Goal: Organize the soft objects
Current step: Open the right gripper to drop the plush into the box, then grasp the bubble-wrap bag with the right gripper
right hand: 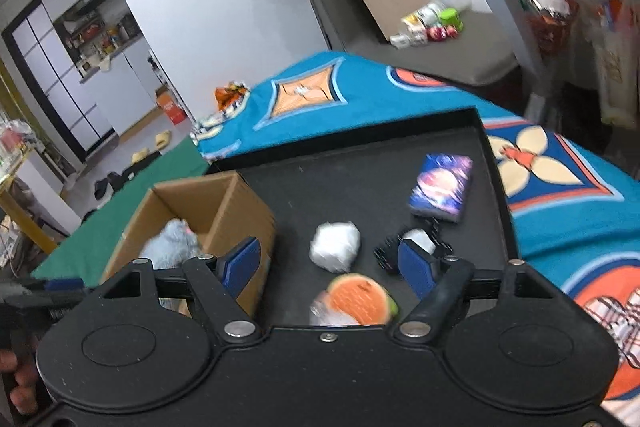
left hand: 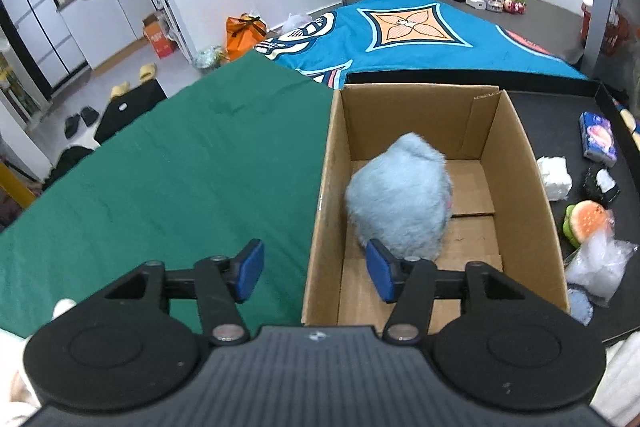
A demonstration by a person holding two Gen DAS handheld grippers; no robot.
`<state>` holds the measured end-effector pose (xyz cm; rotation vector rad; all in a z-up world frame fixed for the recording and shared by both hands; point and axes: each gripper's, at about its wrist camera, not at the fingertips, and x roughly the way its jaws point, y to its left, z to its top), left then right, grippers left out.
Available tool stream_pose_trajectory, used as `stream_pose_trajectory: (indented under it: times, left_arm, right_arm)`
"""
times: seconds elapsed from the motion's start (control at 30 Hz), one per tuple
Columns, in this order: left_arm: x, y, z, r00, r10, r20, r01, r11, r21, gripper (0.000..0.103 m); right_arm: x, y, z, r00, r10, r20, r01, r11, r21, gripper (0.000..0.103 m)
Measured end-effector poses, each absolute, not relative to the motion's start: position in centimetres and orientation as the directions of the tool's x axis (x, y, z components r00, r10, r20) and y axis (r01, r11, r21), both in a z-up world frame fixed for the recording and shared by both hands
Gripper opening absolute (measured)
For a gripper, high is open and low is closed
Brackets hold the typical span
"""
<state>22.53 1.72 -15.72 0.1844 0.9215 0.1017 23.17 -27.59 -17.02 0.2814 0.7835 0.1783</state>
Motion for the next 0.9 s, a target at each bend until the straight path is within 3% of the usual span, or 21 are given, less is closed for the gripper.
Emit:
stream_pose_trajectory:
  times: [0.27,0.73,0.77,0.83,0.9]
  left_arm:
    - [22.5,0.7,-15.8,0.603,0.205,-0.771,0.0,0.966,0.257,0.068]
    - [22.5,0.0,-16.1,0.596,0.243,-0.765,0.0,0.953,0.303,0.074]
    - [22.5,0.0,-16.1,0.596,0.244,-0.765,0.001,0.952,0.305,0.074]
    - [22.6,0.0,-16.0,0.597,0.246,-0.764,0.004,0.951,0.309,0.075]
    - [22.7,-0.1,-16.0,0.596,0.248,-0.764,0.003,0.95,0.311,0.076]
  right_arm:
    - [22.1,-27.8,-19.1,0.641,0.286,-0.712,-0.076,0.947,0.313,0.075]
    - [22.7,-26.1,-24.6,0.508,0.308,-0.804,-0.065,0.945,0.321,0.072]
    - [22.7,-26.0,-24.8,0.503,0.312,-0.806,-0.063,0.943,0.326,0.067]
    - [22.9,-25.9,-25.1,0.494,0.324,-0.807,-0.063,0.939,0.339,0.044]
    - [22.9,-26.0,-25.0,0.497,0.327,-0.804,-0.066,0.938,0.341,0.033]
